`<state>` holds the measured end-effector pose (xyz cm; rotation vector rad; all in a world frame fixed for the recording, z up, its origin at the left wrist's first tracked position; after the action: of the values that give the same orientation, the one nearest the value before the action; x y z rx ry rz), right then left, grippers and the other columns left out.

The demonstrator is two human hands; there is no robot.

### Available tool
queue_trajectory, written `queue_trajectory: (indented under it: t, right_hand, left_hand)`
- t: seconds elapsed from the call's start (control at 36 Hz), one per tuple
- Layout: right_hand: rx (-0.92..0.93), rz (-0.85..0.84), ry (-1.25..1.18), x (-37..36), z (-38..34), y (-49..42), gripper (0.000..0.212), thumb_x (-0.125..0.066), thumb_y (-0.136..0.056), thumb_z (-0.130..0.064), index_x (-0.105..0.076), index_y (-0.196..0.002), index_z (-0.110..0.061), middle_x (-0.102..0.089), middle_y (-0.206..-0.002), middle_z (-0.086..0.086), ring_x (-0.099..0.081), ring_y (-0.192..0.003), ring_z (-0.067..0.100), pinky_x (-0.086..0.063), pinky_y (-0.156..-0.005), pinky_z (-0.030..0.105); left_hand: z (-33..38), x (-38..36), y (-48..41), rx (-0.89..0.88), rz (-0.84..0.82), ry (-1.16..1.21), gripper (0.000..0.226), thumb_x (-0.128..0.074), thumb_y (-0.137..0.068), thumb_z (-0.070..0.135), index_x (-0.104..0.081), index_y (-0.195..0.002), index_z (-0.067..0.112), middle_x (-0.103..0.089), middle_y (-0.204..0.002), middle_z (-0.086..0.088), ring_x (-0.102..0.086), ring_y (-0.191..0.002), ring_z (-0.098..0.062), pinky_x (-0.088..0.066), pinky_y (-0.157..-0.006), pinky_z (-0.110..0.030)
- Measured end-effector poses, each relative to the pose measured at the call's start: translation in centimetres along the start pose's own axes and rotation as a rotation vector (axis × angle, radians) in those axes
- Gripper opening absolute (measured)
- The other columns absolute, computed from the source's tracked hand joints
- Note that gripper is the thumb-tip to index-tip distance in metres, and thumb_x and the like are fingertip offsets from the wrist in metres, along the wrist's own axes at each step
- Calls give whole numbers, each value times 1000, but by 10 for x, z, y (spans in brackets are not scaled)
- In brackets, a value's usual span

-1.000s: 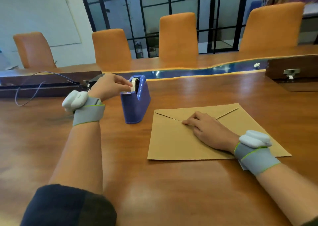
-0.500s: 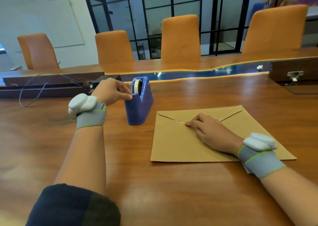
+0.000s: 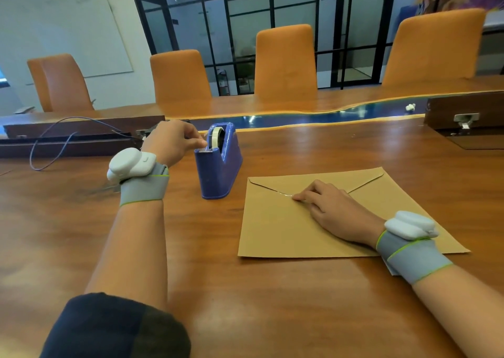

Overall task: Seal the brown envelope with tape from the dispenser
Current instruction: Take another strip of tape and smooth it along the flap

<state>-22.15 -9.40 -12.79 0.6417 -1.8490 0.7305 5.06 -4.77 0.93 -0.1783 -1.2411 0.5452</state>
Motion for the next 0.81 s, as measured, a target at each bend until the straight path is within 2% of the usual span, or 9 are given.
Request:
queue_trajectory:
  t: [0.14,0.25,0.36,0.47,0.53,0.64,0.72,0.81]
  right_hand:
    - [3,7,6,1,-1,1,42,-32,-96,-18,-46,-133,-31,-47,-123,-4,-42,-112,17,-35,-102,36]
    - [5,8,8,1,-1,1,43,-32,-96,-18,-46,-134,-31,-47,-124,-4,-42,-113,17,-35,-101,35]
    - [4,6,13,2,-2,1,42,-32,-97,-19,-45,-135,-31,-47,-124,-4,-42,-113,17,-34,-101,35]
    - [-6,4,8,2,-3,2,40,-31,-97,-18,-43,-134,-26,-46,-125,-1,-42,-115,19,-34,-101,35]
    - [-25,0,-24,2,-2,1,38,-31,-96,-15,-42,-132,-22,-46,-127,0,-41,-118,20,-33,-101,36]
    - [-60,19,-167,7,0,-1,37,-40,-90,-7,-45,-126,-16,-49,-129,4,-42,-121,21,-32,-106,34]
    - [-82,80,-287,16,4,-2,33,-48,-86,-4,-55,-117,-14,-52,-124,6,-44,-118,22,-30,-96,22]
    - [-120,191,-433,31,12,-1,30,-54,-84,-2,-62,-109,-15,-55,-120,6,-48,-113,19,-33,-94,24]
  left_hand:
    - [1,1,-1,33,7,-68,13,-64,-83,36,-67,-80,24,-60,-83,1,-54,-83,-21,-40,-70,-33]
    - [11,20,-1,5,149,-35,14,-59,-84,37,-64,-75,27,-67,-81,-2,-59,-76,-23,-43,-68,-32]
    - [34,35,0,-88,232,52,12,-60,-84,36,-61,-76,27,-62,-73,5,-60,-73,-21,-50,-69,-38]
    - [59,27,-2,-163,175,89,18,-62,-84,37,-64,-79,20,-71,-85,0,-63,-78,-23,-53,-73,-43]
    - [73,17,-3,-191,132,86,17,-63,-83,38,-64,-76,22,-70,-82,3,-64,-77,-22,-53,-73,-42]
    - [101,-9,0,-269,40,120,14,-66,-83,31,-63,-74,21,-70,-81,1,-62,-70,-18,-51,-69,-34]
    - [119,-26,3,-311,-33,155,14,-66,-84,27,-63,-74,18,-64,-70,5,-60,-62,-16,-47,-59,-27]
    - [135,-39,8,-344,-89,219,13,-66,-85,23,-65,-77,12,-63,-70,7,-58,-54,-5,-45,-49,-14]
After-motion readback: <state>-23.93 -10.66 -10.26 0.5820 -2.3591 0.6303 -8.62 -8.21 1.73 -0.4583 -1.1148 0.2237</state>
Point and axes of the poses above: each hand's wrist, its own y-axis away from the middle knuckle, its own x-axis out of the back of the hand, z = x × y, the point moved 9 cm from there along -y, towards the middle knuckle
